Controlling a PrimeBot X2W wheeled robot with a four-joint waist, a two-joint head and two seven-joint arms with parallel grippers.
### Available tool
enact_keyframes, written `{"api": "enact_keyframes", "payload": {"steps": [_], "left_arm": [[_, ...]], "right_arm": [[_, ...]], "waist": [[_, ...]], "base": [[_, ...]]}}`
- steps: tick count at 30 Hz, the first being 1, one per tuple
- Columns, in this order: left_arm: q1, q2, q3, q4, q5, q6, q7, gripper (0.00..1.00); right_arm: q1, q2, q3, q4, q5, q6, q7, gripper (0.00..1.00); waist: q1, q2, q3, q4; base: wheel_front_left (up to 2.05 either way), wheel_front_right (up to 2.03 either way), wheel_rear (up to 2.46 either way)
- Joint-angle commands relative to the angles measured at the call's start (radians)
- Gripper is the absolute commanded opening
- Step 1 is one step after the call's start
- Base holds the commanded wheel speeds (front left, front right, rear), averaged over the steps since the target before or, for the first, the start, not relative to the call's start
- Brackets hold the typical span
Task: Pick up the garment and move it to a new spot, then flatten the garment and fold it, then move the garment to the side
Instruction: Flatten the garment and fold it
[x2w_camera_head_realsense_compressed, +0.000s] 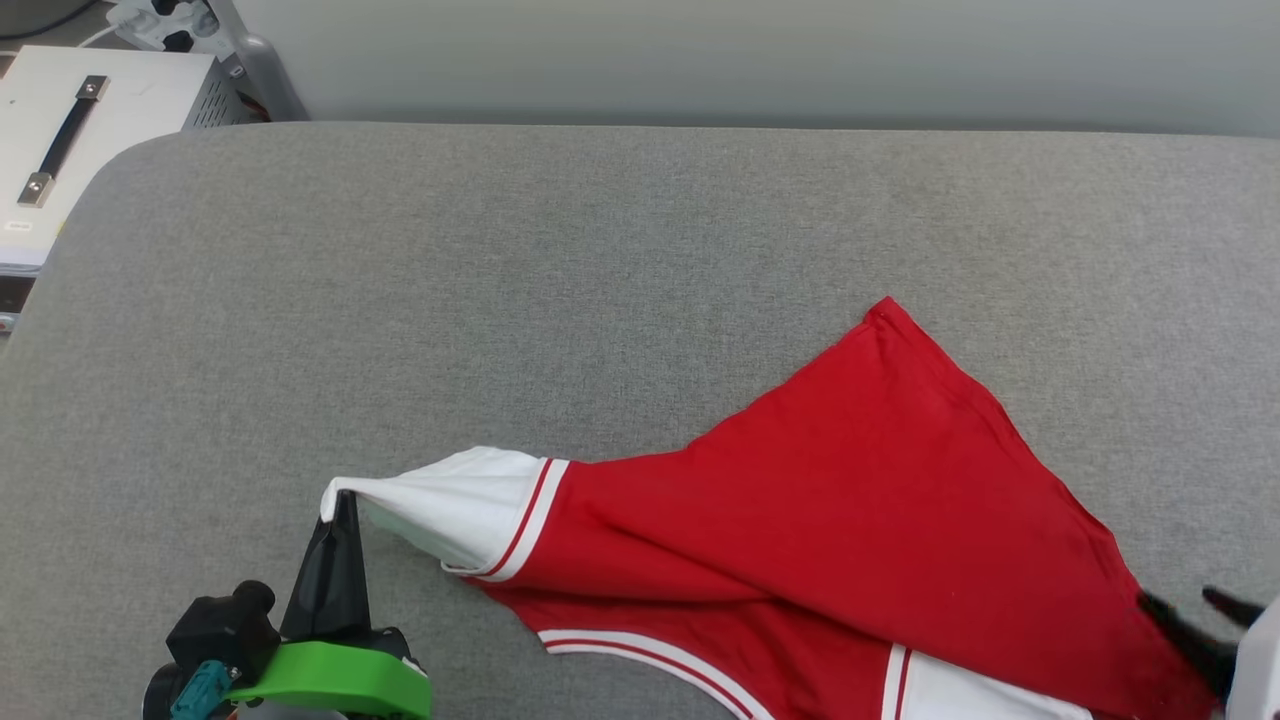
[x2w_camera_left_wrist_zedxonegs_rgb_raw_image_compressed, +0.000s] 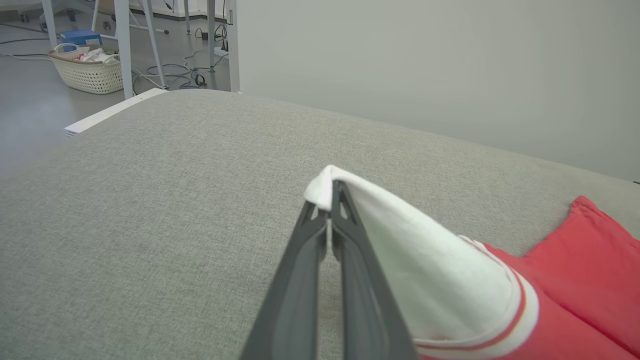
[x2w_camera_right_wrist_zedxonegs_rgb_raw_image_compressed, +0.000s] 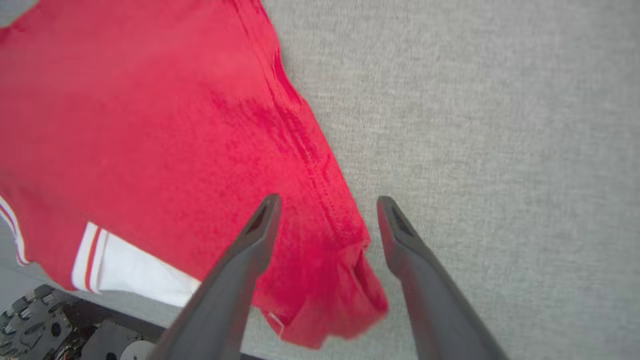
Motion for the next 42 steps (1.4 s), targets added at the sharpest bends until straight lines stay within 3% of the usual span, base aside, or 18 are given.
{"api": "enact_keyframes", "payload": {"steps": [1, 9, 15, 22, 26, 36, 42], "left_arm": [[-0.002, -0.003, 0.003, -0.003, 0.012, -0.003, -0.006, 0.0], [-0.032, -0.003, -0.031, -0.019, 0.003, 0.001, -0.006, 0.0], [-0.082, -0.003, -0.07, -0.034, -0.015, 0.009, -0.006, 0.0], [-0.129, -0.003, -0.127, -0.043, -0.041, 0.018, -0.006, 0.0], [-0.155, -0.003, -0.157, -0.053, -0.061, 0.029, -0.006, 0.0], [-0.203, -0.003, -0.213, -0.064, -0.095, 0.052, -0.006, 0.0], [-0.207, -0.003, -0.215, -0.067, -0.101, 0.062, -0.006, 0.0]], "right_arm": [[-0.044, 0.003, -0.025, -0.032, -0.019, -0.001, -0.009, 1.0], [-0.263, -0.018, -0.08, -0.162, -0.081, -0.001, 0.023, 1.0], [-0.472, -0.077, 0.032, -0.193, -0.09, -0.001, 0.153, 1.0], [-0.718, -0.163, 0.286, -0.11, -0.059, -0.001, 0.361, 1.0], [-0.827, -0.176, 0.396, -0.031, -0.055, -0.001, 0.418, 1.0], [-0.953, -0.13, 0.541, 0.217, -0.041, -0.001, 0.41, 1.0], [-0.923, -0.16, 0.662, 0.267, -0.006, -0.001, 0.42, 1.0]], "waist": [[0.0001, 0.0, 0.001, 0.003], [0.0001, 0.0, 0.049, 0.055], [0.0001, 0.0, 0.123, 0.117], [0.0001, 0.0, 0.192, 0.181], [0.0001, 0.0, 0.23, 0.211], [0.0001, 0.0, 0.302, 0.268], [0.0001, 0.0, 0.312, 0.273]], "base": [[0.0, 0.0, 0.0], [0.0, 0.0, 0.0], [0.0, 0.0, 0.0], [0.0, 0.0, 0.0], [0.0, 0.0, 0.0], [0.0, 0.0, 0.0], [0.0, 0.0, 0.0]]}}
